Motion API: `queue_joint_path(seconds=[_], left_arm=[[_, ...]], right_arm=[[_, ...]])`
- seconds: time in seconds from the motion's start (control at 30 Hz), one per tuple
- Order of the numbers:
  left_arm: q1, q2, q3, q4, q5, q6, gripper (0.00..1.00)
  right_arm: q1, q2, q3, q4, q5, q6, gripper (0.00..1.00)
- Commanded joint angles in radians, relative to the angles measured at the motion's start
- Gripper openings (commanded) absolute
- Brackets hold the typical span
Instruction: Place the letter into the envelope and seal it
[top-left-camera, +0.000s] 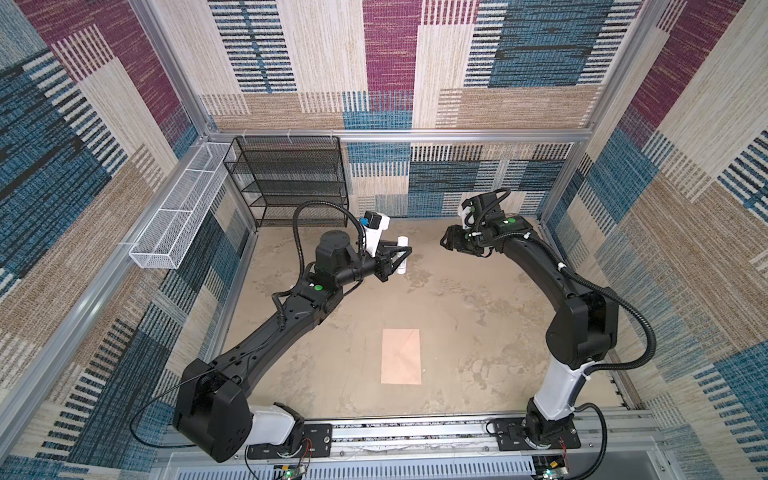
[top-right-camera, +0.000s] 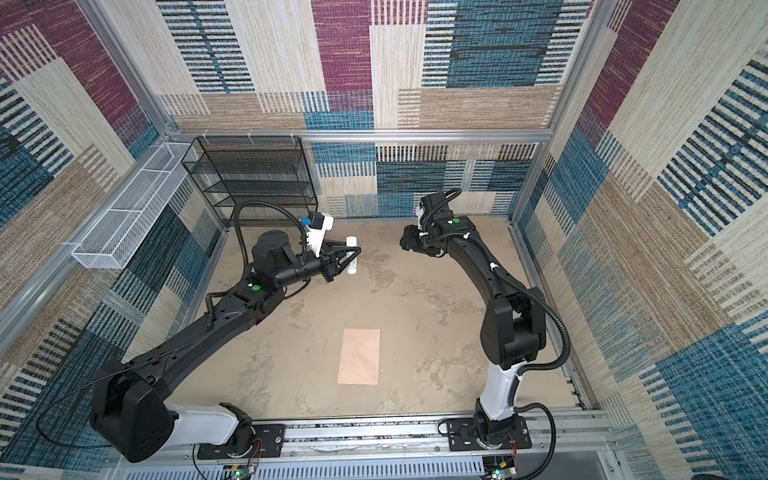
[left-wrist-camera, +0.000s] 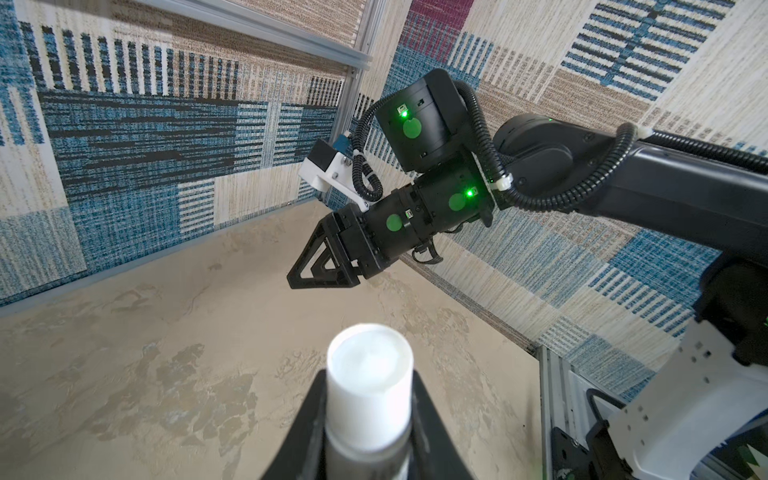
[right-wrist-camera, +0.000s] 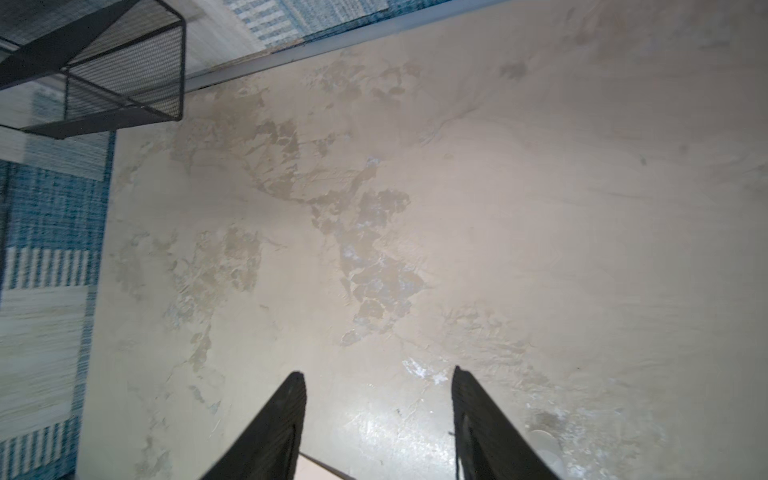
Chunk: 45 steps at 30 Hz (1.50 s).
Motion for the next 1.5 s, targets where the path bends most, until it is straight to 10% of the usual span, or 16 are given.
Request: queue_joint_path(seconds=[0.0,0.63,1.47], left_arm=[[-0.006,0.007,-0.002,0.042,0.047,0.066,0.0],[-0.108,0.031,-0.028,-0.063,-0.071,0.335,0.0],[-0.14,-0.002,-0.141,-0.074,-0.084,0.297,0.0]], right_arm=[[-0.001,-0.026,-0.004,0.028,-0.116,0.019,0.6],[-0.034,0.099,0.093,-0.394,0.237,0.009,0.59],[-0.047,0.188,-0.104,-0.357,0.173,-0.003,0.54]])
